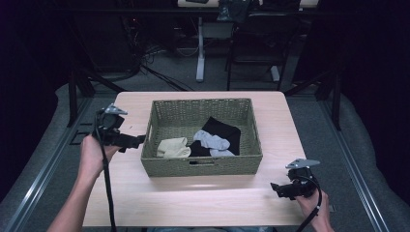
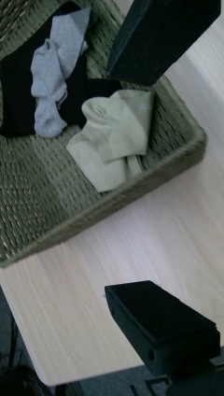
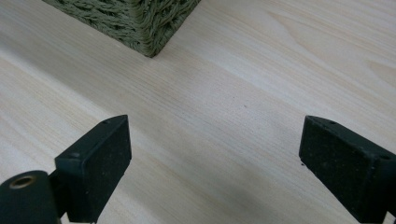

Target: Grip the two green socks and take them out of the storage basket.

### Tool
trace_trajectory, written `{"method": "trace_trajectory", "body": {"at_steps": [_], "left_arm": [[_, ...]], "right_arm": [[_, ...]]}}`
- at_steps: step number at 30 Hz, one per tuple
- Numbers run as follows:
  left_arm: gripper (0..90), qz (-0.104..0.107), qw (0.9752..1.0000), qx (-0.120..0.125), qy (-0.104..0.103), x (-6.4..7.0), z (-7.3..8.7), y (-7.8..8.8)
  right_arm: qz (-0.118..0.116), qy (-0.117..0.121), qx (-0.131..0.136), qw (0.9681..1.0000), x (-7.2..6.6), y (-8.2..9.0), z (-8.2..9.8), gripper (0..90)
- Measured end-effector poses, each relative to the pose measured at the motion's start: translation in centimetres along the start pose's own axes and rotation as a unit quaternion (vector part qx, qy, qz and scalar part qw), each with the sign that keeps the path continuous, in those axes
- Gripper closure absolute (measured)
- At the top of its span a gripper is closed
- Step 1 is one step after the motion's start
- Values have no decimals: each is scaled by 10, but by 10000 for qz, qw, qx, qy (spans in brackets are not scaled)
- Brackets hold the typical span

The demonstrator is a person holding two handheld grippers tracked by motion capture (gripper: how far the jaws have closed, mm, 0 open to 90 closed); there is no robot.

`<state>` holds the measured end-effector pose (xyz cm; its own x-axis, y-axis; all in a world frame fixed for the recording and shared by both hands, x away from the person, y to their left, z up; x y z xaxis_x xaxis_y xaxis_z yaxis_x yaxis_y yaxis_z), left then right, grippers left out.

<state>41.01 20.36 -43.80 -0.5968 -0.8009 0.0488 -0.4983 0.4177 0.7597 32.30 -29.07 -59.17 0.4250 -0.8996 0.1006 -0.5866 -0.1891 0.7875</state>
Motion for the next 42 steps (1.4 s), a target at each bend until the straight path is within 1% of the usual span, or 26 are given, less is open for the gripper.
{"method": "trace_trajectory", "body": {"at_steps": [1,3,4,5,7,8,10,11,12,13,15,16,19,20,25,26,31,32,34,35,36,39,42], "left_arm": [[4,22,9999,-88,-98,3,-8,-5],[6,111,9996,-180,-167,8,-15,-11],[8,153,9991,-295,-248,12,-22,-18],[8,153,9991,-295,-248,12,-22,-18],[9,207,9984,-404,-348,17,-29,-27],[10,210,9981,-444,-383,18,-30,-30],[11,317,9972,-552,-396,21,-34,-39],[15,330,9967,-607,-416,23,-36,-46],[16,363,9955,-734,-471,26,-38,-55],[19,363,9955,-734,-471,26,-38,-55],[23,441,9939,-857,-531,30,-40,-65],[23,440,9936,-883,-557,31,-41,-69],[28,492,9916,-1031,-605,34,-42,-82],[31,491,9915,-1050,-599,34,-42,-86],[47,598,9888,-1225,-613,37,-42,-101],[57,652,9884,-1231,-607,38,-42,-106],[76,692,9856,-1403,-640,40,-41,-121],[78,717,9842,-1491,-635,42,-40,-128],[85,712,9837,-1521,-636,42,-39,-132],[98,699,9831,-1556,-672,42,-38,-134],[98,728,9821,-1602,-667,43,-37,-137],[150,763,9804,-1677,-700,45,-36,-143],[176,797,9770,-1832,-741,46,-32,-150]], "right_arm": [[-15,-16,13,10000,0,0,0,87],[1,-34,53,10000,0,1,0,87],[-32,-10,25,10000,-1,1,0,88],[-32,-10,25,10000,-1,1,0,88],[-6,14,17,10000,-1,1,-1,88],[-33,2,29,10000,-1,0,-1,88],[-10,0,16,10000,-1,0,0,88],[-46,4,10,10000,-1,0,0,88],[-25,5,5,10000,-1,1,0,88],[-21,4,9,10000,-1,1,0,88],[-56,4,7,10000,-1,0,0,88],[-23,1,0,10000,-1,0,0,89],[-28,0,-2,10000,-1,0,0,89],[-56,3,-4,10000,-1,1,0,89],[-45,-9,14,10000,-1,0,0,90],[-33,15,4,10000,-1,0,0,90],[-34,15,3,10000,-1,1,0,91],[-30,17,3,10000,-1,1,0,91],[-57,13,8,10000,-2,0,0,92],[-43,18,6,10000,-1,0,0,92],[-43,18,6,10000,-1,0,0,92],[-42,12,4,10000,-1,0,0,92],[-40,12,14,10000,-1,0,-1,93]]}}
Point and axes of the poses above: each handheld gripper's, and its own axes: y roughly backward along the jaws, z roughly out of its underside, x roughly to its right, the point moved 6 cm from there along -y, roughly forward along the jaws, and after that the axes turned 7 degrees about z, right-handed, at the moved point
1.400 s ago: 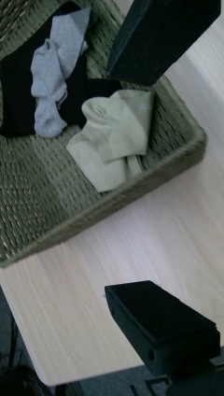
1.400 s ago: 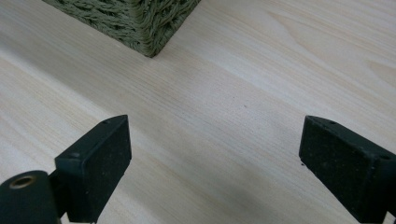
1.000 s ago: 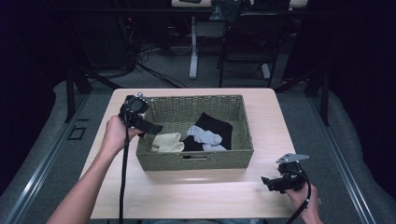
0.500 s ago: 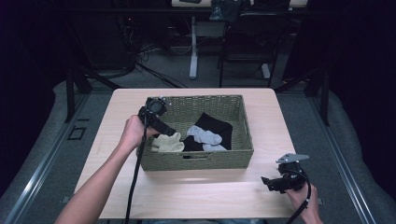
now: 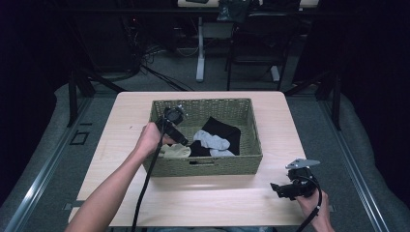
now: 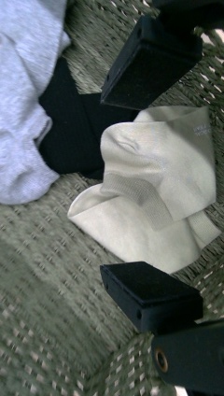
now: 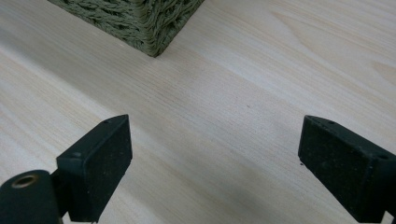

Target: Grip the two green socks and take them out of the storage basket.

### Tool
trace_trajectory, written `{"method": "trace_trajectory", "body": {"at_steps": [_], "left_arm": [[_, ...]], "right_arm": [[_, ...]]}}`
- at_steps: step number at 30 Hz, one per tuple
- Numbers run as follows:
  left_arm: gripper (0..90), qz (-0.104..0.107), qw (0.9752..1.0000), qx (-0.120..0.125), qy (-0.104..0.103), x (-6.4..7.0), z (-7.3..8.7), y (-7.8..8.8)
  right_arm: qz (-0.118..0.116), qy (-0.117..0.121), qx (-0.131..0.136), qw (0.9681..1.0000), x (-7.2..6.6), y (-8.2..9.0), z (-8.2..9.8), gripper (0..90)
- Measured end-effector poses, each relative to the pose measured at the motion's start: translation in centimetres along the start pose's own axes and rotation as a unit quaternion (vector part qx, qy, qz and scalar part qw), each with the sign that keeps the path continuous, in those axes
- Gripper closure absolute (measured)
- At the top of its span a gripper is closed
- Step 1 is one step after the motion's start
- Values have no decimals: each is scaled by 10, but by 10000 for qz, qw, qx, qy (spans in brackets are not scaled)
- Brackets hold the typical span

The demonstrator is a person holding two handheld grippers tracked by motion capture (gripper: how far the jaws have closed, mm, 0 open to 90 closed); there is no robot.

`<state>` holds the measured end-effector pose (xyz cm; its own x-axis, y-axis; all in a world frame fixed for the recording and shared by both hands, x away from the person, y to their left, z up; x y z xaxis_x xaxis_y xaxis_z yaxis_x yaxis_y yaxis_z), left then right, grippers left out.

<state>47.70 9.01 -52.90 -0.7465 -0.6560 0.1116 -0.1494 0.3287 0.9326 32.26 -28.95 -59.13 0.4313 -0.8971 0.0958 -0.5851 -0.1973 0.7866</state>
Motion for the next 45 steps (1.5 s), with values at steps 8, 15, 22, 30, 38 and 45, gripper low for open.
{"method": "trace_trajectory", "body": {"at_steps": [8,15,22,30,38,45], "left_arm": [[371,116,9993,-351,34,-5,3,-23],[475,145,9980,-600,157,-8,5,-35],[729,129,9968,-762,184,-9,8,-40],[847,162,9988,-447,77,-3,7,-22],[847,164,9997,-36,-158,10,0,15],[848,116,9994,169,-294,17,-8,42]], "right_arm": [[-3,3,-4,10000,0,0,0,93],[-5,-18,41,10000,0,0,-1,93],[5,0,35,10000,0,0,-1,93],[-24,-10,24,10000,1,0,0,93],[-16,-24,14,10000,1,0,0,93],[12,-38,19,10000,1,1,1,93]]}}
Point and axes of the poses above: each handheld gripper's, and its own axes: y roughly backward along the jaws, z roughly out of its underside, x roughly to its right, the point moved 6 cm from there along -y, roughly forward along the jaws, and after that the axes turned 7 degrees about z, right-handed, at the moved point
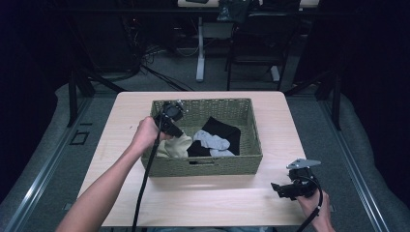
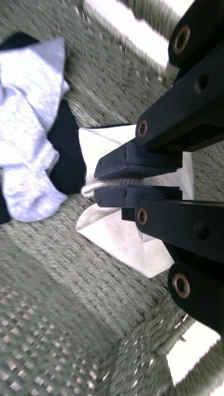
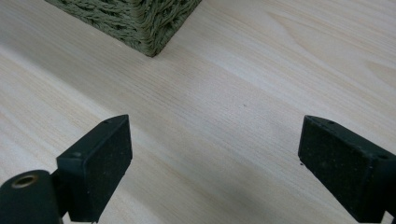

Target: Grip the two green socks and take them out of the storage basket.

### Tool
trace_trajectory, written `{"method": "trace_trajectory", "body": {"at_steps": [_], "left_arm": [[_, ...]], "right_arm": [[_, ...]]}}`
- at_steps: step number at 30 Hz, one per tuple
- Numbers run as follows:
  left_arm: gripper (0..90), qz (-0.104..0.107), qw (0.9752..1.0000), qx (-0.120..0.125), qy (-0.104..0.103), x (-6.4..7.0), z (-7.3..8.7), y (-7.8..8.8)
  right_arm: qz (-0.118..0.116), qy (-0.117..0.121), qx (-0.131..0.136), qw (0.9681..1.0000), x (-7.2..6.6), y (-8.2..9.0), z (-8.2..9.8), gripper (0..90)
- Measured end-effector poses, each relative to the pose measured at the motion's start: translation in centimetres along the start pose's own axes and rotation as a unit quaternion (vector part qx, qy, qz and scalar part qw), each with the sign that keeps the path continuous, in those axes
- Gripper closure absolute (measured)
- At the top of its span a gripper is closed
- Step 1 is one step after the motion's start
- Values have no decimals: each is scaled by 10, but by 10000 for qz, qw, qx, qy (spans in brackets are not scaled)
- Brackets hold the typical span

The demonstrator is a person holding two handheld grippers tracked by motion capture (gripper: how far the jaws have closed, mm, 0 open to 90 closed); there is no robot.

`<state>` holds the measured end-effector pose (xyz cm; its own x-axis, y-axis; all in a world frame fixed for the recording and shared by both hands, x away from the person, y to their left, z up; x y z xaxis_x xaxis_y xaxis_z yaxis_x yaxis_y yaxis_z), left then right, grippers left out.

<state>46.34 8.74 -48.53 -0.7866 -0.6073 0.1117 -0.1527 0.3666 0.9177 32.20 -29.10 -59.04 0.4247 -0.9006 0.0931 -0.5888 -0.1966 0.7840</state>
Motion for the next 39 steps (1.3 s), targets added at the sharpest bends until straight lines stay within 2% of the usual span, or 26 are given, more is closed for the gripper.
{"method": "trace_trajectory", "body": {"at_steps": [12,26,30,33,39], "left_arm": [[848,-65,9993,356,-78,1,-20,44],[849,-178,9979,603,-154,0,-43,82],[849,-219,9979,580,-179,-1,-49,90],[849,-266,9971,699,-111,-3,-53,96],[849,-357,9963,782,-71,-7,-57,112]], "right_arm": [[-13,-28,5,10000,1,-1,0,93],[-9,-13,-16,10000,1,-1,0,92],[-2,-12,-28,10000,1,-1,0,92],[-18,-21,-20,10000,1,-1,0,92],[-23,-19,-14,10000,1,-1,0,92]]}}
Point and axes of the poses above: each handheld gripper's, and its own axes: y roughly backward along the jaws, z roughly out of its underside, x roughly to its right, the point moved 6 cm from there along -y, roughly forward along the jaws, and after that the axes turned 7 degrees about z, right-handed, at the moved point
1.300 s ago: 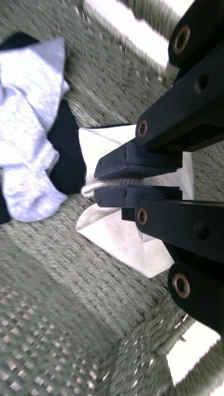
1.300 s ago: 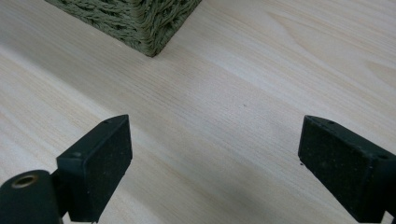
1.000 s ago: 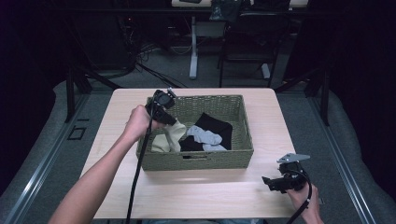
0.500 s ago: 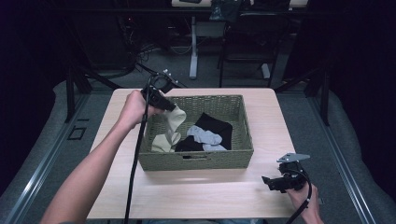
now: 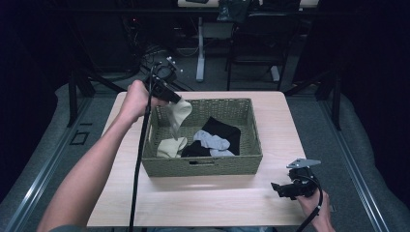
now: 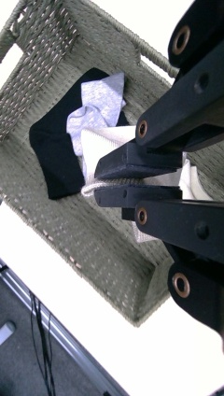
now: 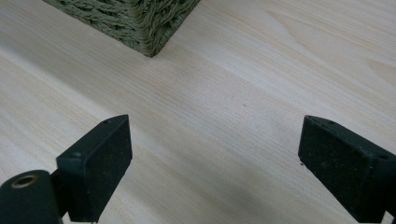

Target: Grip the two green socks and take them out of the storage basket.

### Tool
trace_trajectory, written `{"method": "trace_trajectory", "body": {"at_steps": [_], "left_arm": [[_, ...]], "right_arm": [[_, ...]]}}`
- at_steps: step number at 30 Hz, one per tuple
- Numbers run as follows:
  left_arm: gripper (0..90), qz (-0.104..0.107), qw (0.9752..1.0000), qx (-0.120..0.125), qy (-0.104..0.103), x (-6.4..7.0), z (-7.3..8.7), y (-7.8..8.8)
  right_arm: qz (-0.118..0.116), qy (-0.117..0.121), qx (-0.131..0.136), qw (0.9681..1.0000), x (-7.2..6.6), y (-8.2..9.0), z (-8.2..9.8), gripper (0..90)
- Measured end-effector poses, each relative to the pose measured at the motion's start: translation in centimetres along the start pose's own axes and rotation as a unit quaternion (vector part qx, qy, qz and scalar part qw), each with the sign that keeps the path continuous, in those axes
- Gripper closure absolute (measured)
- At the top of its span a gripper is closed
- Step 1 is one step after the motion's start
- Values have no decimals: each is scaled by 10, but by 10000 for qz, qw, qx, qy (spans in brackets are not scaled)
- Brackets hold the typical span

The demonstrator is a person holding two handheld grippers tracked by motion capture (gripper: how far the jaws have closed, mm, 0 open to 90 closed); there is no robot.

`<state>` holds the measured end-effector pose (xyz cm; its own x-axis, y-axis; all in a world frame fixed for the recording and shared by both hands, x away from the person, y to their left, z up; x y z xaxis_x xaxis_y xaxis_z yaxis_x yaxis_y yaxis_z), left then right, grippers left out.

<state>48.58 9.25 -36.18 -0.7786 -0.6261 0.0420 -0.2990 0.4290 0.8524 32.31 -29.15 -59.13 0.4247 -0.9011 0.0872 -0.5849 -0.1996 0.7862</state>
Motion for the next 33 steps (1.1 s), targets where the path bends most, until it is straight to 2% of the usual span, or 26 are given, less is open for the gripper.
{"method": "trace_trajectory", "body": {"at_steps": [8,16,25,29,31,33], "left_arm": [[849,-161,9996,192,132,-14,1,30],[849,-357,9979,436,322,-30,15,70],[849,-603,9934,574,783,-60,56,100],[849,-694,9913,515,989,-72,79,102],[848,-709,9898,572,1097,-78,89,102],[849,-731,9889,501,1196,-84,101,99]], "right_arm": [[10,-6,-16,10000,0,1,1,92],[7,-14,-34,10000,0,1,1,92],[26,-18,-32,10000,1,1,1,92],[15,-43,-6,10000,0,0,1,92],[15,-43,-4,10000,0,1,1,92],[34,-16,-23,10000,0,1,1,91]]}}
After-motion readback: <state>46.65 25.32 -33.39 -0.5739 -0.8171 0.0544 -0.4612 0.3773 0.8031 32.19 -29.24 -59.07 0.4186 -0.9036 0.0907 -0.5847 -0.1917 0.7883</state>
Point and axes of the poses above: each handheld gripper's, and its own axes: y roughly backward along the jaws, z roughly out of its underside, x roughly to its right, the point moved 6 cm from there along -y, roughly forward along the jaws, and after that the axes turned 7 degrees about z, right-handed, at the moved point
